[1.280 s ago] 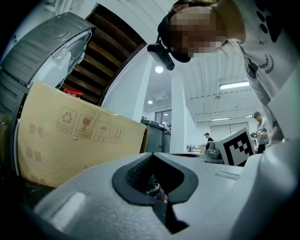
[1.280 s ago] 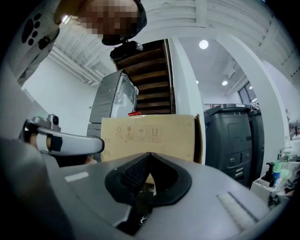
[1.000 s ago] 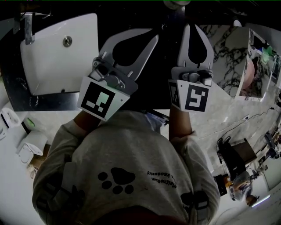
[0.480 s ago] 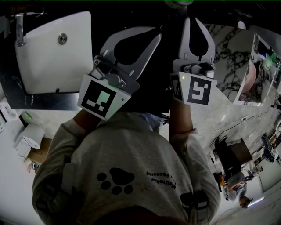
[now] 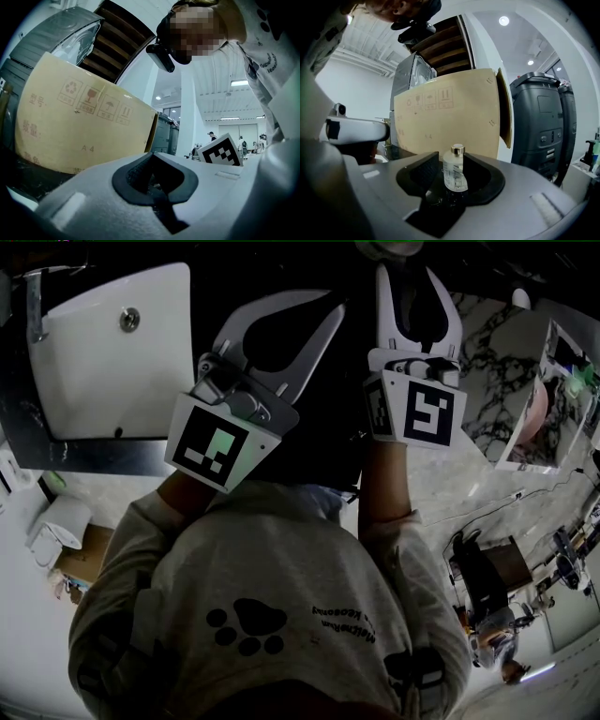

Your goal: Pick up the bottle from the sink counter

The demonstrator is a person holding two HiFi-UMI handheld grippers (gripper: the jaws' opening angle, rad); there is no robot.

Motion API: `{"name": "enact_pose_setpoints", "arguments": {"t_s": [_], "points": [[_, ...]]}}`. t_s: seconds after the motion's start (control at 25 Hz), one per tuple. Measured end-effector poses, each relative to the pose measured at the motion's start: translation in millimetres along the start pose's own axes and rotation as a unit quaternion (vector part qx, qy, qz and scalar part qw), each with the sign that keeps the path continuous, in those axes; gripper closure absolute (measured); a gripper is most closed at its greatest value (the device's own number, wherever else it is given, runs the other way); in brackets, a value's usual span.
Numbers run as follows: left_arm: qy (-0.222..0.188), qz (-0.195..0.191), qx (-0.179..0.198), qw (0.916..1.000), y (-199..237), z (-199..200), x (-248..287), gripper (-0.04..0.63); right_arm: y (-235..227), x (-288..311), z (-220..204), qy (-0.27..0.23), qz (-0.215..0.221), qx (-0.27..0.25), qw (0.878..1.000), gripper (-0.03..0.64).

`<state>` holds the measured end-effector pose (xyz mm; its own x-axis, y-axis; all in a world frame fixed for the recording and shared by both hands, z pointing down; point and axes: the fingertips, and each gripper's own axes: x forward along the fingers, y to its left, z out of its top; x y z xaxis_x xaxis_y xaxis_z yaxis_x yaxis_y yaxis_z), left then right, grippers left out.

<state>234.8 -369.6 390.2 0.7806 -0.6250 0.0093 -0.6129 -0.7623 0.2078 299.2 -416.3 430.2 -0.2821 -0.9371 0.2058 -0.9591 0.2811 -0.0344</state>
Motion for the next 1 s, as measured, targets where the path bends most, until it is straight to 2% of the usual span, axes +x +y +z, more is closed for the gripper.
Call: {"name": "enact_pose_setpoints", "arguments": {"t_s": [0.32, 1.0], "points": [[0.001, 0.007, -0.003, 1.0, 3, -3, 5, 0.592, -15, 15, -20, 0.04, -0.002, -0.003, 0.999, 0.365], [0.005, 0.017, -0.008, 0.9998, 10, -6, 3, 0.592, -21, 47, -37, 0.105, 0.0, 0.001, 0.994, 0.264]]}}
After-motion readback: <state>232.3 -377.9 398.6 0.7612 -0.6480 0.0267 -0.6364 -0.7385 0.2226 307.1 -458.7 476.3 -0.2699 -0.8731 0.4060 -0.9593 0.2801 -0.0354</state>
